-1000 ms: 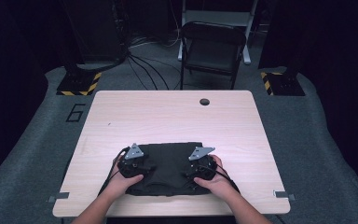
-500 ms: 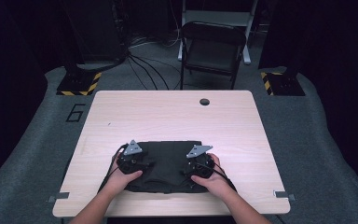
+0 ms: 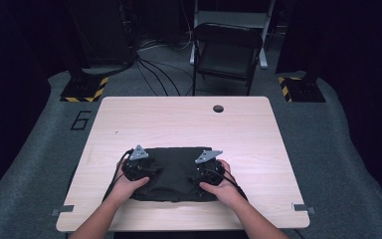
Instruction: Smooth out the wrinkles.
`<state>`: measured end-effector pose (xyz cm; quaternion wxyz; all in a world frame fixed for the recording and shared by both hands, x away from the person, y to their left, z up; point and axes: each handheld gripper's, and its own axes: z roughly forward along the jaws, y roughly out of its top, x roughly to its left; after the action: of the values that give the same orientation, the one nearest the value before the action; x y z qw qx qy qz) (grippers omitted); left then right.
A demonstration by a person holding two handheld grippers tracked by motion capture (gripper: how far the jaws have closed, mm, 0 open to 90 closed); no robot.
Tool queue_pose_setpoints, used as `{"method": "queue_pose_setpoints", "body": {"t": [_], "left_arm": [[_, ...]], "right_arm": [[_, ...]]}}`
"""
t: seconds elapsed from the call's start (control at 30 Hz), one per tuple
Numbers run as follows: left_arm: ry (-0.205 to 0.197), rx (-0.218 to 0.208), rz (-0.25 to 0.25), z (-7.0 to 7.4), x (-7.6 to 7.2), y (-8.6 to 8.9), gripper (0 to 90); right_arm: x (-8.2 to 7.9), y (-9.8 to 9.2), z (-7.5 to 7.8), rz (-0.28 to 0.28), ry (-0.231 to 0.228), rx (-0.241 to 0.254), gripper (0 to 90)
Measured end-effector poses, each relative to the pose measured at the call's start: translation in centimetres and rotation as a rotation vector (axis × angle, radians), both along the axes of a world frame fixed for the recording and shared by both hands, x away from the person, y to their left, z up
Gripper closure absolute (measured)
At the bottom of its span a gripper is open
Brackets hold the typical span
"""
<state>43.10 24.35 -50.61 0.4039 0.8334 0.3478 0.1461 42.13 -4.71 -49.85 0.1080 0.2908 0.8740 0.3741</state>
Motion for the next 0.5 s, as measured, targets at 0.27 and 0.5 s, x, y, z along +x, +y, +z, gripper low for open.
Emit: {"method": "queue_pose_setpoints", "body": {"t": [0.27, 0.5], "left_arm": [[0.048, 0.002, 0.074, -0.4, 0.9, 1.4, 39.9], [0.049, 0.011, 0.084, -0.5, 0.9, 1.2, 40.0]], "right_arm": [[0.3, 0.5, -0.1, -0.022, 0.014, 0.021, 32.6], [0.5, 0.5, -0.2, -0.011, -0.008, 0.015, 32.7]]}}
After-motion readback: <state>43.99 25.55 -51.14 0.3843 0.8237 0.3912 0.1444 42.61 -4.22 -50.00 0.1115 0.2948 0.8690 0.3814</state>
